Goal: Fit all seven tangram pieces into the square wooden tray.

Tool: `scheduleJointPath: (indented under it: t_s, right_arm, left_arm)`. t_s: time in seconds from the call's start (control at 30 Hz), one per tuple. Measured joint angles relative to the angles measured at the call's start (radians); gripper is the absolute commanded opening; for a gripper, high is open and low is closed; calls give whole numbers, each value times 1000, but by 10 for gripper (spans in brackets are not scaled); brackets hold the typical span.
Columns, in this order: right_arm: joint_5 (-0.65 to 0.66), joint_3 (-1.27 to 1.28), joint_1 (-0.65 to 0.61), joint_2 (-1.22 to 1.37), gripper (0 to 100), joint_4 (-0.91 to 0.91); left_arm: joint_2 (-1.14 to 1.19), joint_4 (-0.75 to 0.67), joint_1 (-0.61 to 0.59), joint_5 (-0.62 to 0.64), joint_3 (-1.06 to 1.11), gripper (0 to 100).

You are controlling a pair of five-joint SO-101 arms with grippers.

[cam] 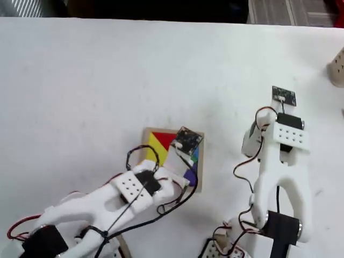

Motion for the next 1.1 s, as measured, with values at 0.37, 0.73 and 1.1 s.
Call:
scheduleJointPath:
  t_s: [0.37, 0.73, 1.1]
  right_arm:
    - [0, 0, 0, 0, 77, 0]
    - [0, 0, 0, -15, 15, 21]
    - [91, 238, -132, -338, 17, -71]
  left_arm:
    - [0, -107, 0, 0, 0, 24]
    - [-132, -35, -282, -8, -11, 24]
    - [-476, 84, -626, -196, 152, 26]
